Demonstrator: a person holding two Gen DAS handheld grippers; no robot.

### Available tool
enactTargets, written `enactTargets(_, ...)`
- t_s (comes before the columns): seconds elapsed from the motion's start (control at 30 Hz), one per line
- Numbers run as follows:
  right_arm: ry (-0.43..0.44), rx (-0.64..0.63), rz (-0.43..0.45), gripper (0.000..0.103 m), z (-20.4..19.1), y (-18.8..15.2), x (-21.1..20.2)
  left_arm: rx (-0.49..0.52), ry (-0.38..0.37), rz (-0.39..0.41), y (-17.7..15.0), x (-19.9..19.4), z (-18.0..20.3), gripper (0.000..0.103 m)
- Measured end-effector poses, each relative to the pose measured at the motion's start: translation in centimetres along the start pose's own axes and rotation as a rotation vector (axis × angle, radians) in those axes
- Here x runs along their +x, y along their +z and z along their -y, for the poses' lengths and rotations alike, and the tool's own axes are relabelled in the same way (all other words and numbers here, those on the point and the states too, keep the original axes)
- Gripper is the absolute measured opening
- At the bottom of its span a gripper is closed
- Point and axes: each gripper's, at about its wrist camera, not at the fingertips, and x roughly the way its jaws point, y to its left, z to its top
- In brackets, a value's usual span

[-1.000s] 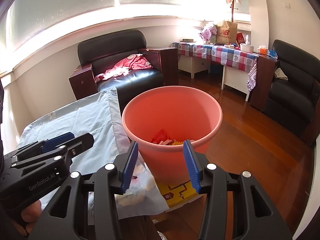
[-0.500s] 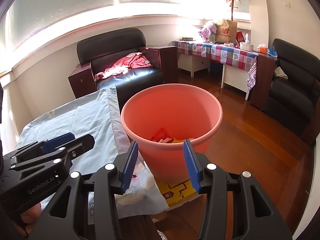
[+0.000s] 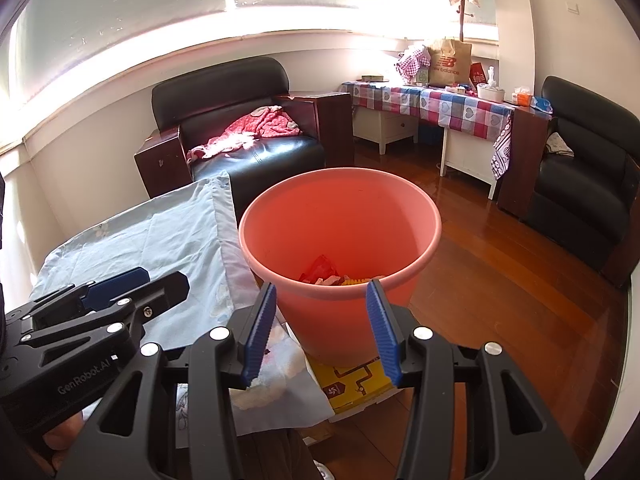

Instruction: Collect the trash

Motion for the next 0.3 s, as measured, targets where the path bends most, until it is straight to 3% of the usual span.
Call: enactTargets(0.3,-0.001,-0.001,-0.003,0.047,0.03,0.15,-0.04,-0.004,0.001,-0.007,-0.05,0.07,-0.14,0.048)
